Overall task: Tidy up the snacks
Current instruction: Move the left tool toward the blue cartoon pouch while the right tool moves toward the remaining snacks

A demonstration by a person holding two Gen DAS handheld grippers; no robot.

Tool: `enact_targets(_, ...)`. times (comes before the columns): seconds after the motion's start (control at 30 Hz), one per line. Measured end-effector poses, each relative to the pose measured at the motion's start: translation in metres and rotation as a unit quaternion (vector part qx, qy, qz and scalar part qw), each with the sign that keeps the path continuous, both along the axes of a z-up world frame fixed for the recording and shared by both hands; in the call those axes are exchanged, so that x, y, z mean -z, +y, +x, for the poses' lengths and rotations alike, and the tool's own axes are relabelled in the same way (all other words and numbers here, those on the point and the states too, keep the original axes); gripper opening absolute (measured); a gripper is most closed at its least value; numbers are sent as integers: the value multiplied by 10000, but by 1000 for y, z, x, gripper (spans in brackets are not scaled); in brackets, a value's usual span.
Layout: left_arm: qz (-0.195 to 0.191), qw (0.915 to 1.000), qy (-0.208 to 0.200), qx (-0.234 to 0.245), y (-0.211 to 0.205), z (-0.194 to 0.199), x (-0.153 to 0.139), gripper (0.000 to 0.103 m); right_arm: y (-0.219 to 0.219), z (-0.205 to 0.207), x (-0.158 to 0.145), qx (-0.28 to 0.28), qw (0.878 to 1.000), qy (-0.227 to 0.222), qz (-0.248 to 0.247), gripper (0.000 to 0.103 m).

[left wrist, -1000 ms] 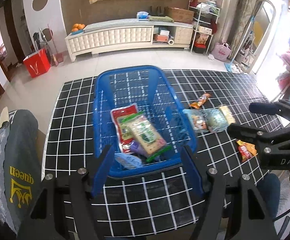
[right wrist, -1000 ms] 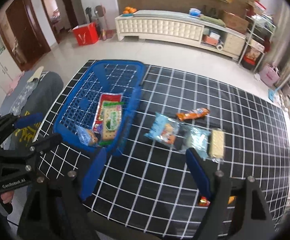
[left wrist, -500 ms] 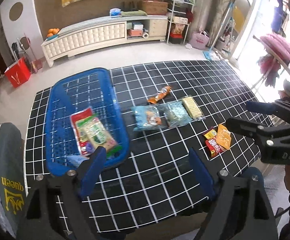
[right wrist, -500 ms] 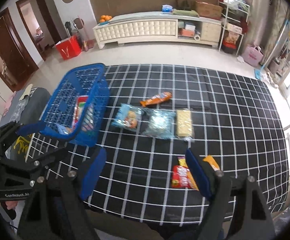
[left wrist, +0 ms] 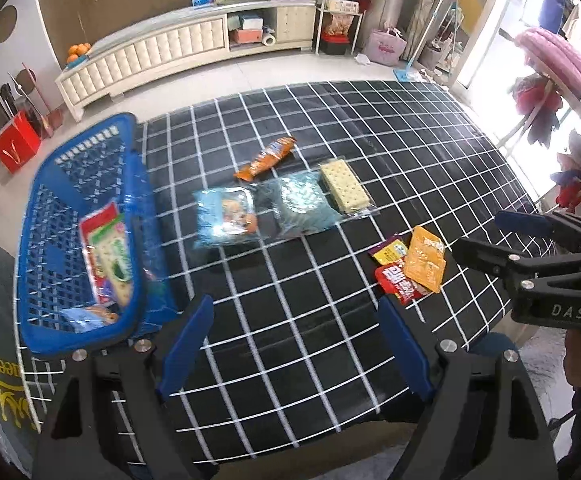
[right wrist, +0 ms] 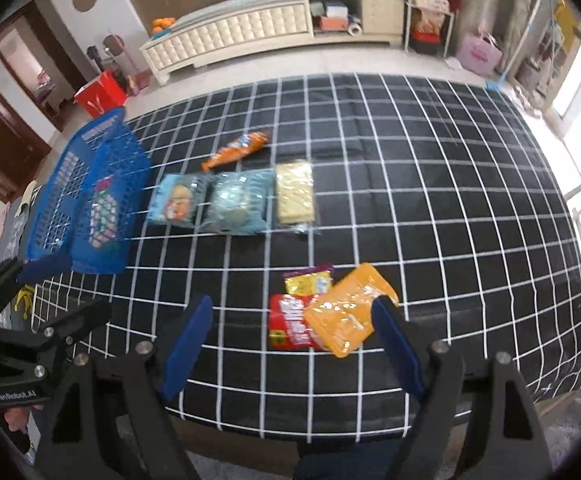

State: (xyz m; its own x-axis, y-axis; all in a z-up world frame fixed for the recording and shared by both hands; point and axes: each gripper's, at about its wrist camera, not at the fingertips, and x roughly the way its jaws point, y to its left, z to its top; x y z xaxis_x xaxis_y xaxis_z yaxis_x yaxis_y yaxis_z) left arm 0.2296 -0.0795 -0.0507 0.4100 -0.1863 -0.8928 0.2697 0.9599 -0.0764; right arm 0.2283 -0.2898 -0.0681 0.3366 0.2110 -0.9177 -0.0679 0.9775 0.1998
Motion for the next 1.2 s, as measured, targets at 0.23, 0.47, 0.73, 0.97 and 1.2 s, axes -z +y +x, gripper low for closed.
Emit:
enact_targets(0.23, -31, 9994, 335, -87, -20, 22, 29, 83, -11, 23, 21, 47, 9998, 154, 66, 85)
enact_targets(0.47, 172, 9982, 386, -414, -19, 53, 47, 83, -6, 58, 39, -157, 9995, 272, 79, 85)
enact_targets(0.73, 295, 9946, 454, -888, 7, 98, 53, 83, 19, 101, 46, -359, 9983, 367, 286, 85)
enact_targets(0.97, 589, 9914, 617, -993, 18, 134, 67, 82, 38, 126, 64, -392, 9960, 663, 457, 85)
enact_targets(1.2, 1192, 9875, 523, -891, 13, 151, 77, 83, 48, 139, 74, -392, 9938, 845, 613, 85)
